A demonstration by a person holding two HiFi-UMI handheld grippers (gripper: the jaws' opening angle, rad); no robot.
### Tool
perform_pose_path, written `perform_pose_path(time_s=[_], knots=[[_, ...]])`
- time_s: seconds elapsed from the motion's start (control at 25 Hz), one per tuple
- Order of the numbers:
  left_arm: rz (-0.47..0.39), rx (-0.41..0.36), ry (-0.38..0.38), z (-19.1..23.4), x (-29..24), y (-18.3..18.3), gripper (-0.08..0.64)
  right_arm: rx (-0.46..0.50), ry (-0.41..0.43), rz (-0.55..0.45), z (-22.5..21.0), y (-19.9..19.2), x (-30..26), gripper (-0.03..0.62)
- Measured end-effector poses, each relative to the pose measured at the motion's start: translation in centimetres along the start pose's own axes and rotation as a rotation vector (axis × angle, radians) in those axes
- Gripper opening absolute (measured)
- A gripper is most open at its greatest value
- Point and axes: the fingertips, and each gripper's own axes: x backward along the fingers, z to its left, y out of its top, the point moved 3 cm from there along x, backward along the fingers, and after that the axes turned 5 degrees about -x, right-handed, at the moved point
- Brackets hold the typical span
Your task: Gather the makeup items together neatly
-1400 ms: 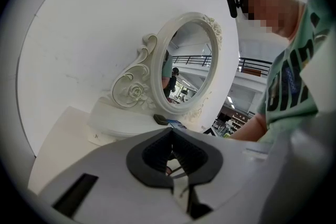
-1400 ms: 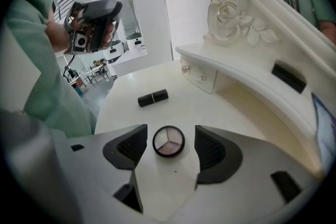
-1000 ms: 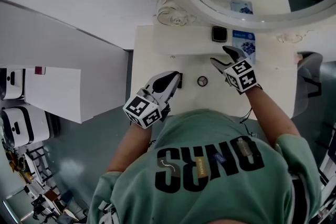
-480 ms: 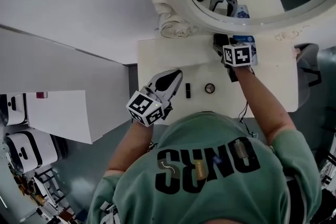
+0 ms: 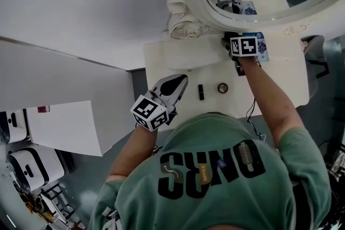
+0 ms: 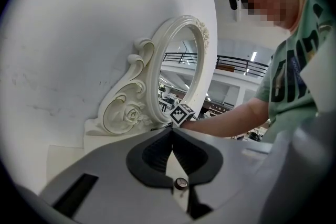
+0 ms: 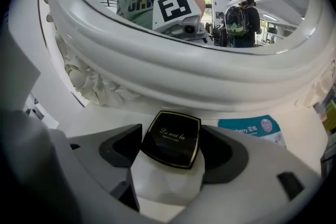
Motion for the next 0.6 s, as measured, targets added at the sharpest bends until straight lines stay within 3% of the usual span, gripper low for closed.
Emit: perform_pose_path(time_s=[0.28, 0.6], knots=[[-0.007, -0.001, -0.01, 0.1, 0.6, 0.4, 0.009, 0.038, 0.071, 0.005, 0.8, -1.0, 1.2, 0.331], [-0.012, -0.008, -0.063, -1.7, -0.5, 0.8, 0.009, 0.1, 0.201, -0.06, 2.0, -4.9, 9.3, 0.331]])
